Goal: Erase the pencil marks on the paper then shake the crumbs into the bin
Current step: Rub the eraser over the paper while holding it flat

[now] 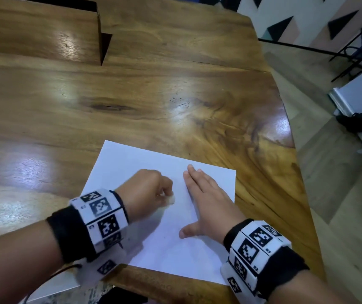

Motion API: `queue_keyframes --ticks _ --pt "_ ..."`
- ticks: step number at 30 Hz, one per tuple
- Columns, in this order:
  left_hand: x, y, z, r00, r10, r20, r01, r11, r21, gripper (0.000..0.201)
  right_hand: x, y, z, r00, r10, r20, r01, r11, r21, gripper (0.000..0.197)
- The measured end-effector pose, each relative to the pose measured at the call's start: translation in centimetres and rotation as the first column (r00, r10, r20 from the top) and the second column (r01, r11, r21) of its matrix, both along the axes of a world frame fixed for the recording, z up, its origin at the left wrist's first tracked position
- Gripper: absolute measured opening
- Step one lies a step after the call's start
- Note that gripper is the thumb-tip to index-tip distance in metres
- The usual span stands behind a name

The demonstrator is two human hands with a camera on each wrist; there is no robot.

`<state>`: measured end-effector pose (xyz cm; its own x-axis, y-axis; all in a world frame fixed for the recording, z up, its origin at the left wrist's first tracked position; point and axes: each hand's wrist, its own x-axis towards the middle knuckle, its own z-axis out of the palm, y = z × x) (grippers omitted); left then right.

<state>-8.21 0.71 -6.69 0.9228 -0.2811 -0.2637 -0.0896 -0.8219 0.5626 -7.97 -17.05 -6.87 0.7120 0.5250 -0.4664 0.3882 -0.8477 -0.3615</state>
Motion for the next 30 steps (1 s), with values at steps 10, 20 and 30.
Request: queue_keyframes --ticks 10,20,30 --pt "-2.0 -1.1 -0.2 0.993 -0.115 -0.001 0.115 0.993 -0.004 0.006 -0.1 -0.1 -0.2 1.0 0.006 0.019 -0.006 1.0 0.004 0.128" --pt "1.9 -0.1 -0.2 0.998 0.029 0.057 -0.032 0.999 0.042 0.007 0.0 0.0 -0.2 1.0 0.01 0.029 -0.01 1.0 -0.001 0.128" --pt "4.0 0.2 0.2 0.986 0.103 0.134 -0.114 0.991 0.072 0.01 0.0 -0.1 -0.2 1.0 0.012 0.029 -0.012 1.0 -0.001 0.128"
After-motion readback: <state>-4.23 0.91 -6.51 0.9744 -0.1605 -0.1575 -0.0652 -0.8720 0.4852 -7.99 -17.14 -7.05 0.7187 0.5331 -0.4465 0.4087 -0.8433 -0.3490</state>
